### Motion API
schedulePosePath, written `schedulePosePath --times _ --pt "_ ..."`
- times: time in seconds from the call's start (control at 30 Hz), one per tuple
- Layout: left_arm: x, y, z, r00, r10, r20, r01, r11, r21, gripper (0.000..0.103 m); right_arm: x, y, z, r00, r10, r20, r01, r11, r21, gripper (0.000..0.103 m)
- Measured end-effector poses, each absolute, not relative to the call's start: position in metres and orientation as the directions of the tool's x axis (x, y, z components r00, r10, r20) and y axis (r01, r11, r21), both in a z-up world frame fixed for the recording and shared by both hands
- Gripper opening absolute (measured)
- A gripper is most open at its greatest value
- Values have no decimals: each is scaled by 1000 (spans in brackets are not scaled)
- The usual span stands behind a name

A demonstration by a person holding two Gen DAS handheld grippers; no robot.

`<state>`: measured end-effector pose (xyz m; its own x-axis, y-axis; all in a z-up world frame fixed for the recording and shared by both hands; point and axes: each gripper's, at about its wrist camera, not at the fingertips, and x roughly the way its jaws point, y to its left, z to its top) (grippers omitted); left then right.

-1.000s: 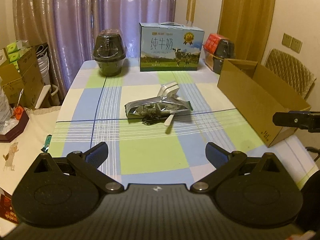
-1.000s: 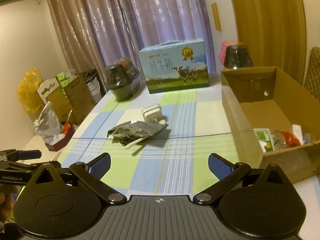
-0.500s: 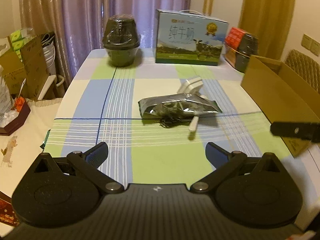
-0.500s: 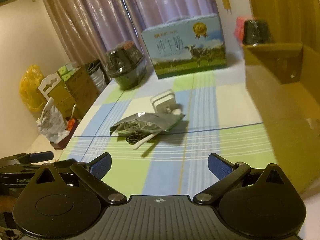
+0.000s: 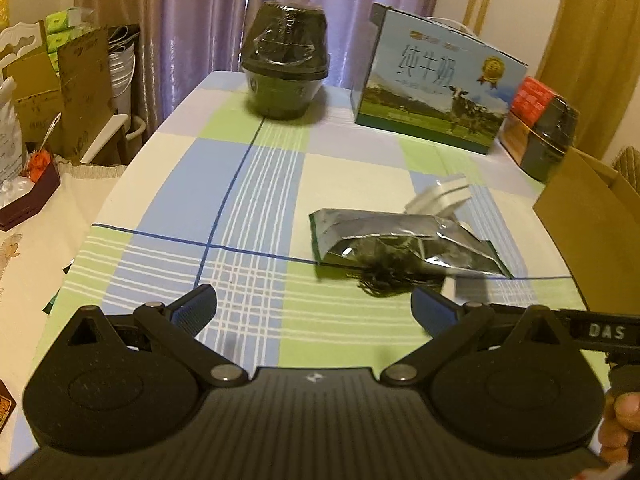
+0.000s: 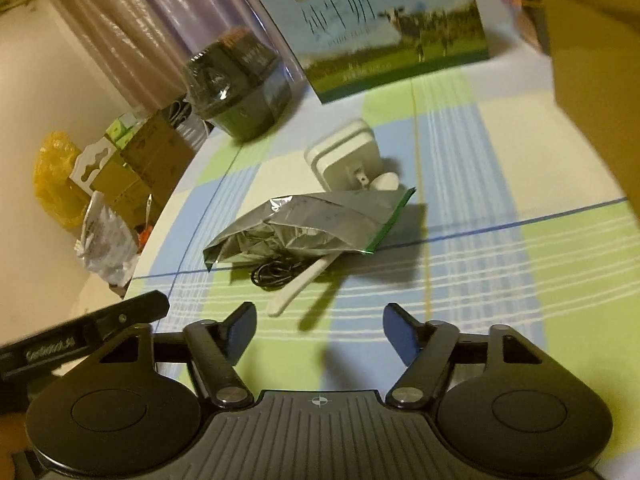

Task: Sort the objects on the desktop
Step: 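Grasp the wooden spoon handle with the right tool and lift it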

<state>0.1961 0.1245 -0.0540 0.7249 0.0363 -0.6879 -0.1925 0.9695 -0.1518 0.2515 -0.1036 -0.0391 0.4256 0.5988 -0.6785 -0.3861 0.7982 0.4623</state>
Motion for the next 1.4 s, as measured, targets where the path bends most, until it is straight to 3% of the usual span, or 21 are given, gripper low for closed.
schedulePosePath --times 0.27,0.5,0.73,0.93,1.4 --pt "208 132 -67 702 63 -710 -214 969 -126 102 280 -77 -54 391 616 -684 -351 787 508 52" --pt "219 124 -75 678 84 -730 -169 985 -44 102 288 -64 -60 415 565 -713 -360 822 442 40" --pt "222 117 -78 673 68 -736 -146 988 -42 102 297 -71 -69 394 569 -722 -326 821 470 16" --pt "222 113 -79 675 54 -736 -123 992 -39 102 296 -98 -61 401 543 -737 -291 839 459 4" --pt "210 84 -73 684 -82 -725 56 997 -60 102 224 -157 -35 389 519 -761 -351 847 399 1"
